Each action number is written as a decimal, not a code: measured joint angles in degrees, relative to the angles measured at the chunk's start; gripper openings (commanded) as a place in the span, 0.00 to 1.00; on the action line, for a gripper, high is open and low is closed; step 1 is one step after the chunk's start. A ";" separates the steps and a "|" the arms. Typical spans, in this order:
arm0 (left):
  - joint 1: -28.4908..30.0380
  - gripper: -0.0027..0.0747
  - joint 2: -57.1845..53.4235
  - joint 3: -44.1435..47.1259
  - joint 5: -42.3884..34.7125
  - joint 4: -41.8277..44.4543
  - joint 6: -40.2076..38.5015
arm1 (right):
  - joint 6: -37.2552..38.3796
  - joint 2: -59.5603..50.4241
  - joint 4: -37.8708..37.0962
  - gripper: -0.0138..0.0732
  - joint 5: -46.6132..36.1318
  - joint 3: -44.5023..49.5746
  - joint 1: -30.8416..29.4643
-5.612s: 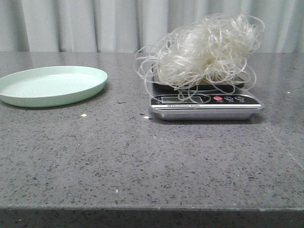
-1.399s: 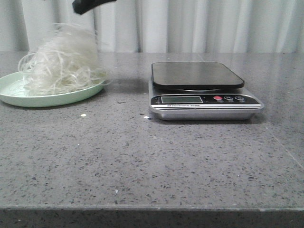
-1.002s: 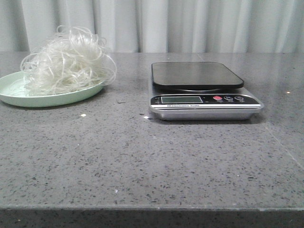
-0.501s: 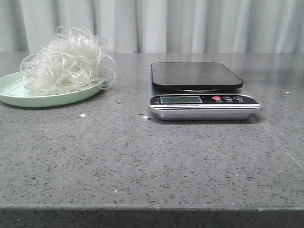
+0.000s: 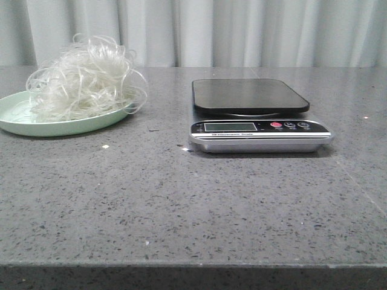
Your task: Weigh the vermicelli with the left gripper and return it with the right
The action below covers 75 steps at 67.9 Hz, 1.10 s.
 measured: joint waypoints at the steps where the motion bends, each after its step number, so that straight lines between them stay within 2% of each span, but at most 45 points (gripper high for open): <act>1: 0.00 0.21 0.00 0.00 0.00 0.00 0.00 | 0.00 -0.40 0.00 0.33 0.00 0.61 0.00; 13: 0.00 0.21 0.00 0.00 0.00 0.00 0.00 | 0.00 -10.99 0.00 0.33 -7.50 14.27 0.00; 34: 0.00 0.21 0.00 0.00 -0.10 0.00 0.00 | 0.00 -27.10 0.11 0.33 -17.79 27.69 0.00; 49: 0.00 0.21 0.00 0.00 -0.09 0.00 0.00 | 0.00 -33.70 0.11 0.33 -20.18 31.11 0.00; 75: 0.00 0.21 0.00 0.00 -0.09 0.00 0.00 | 0.00 -34.33 0.11 0.33 -20.41 31.25 0.00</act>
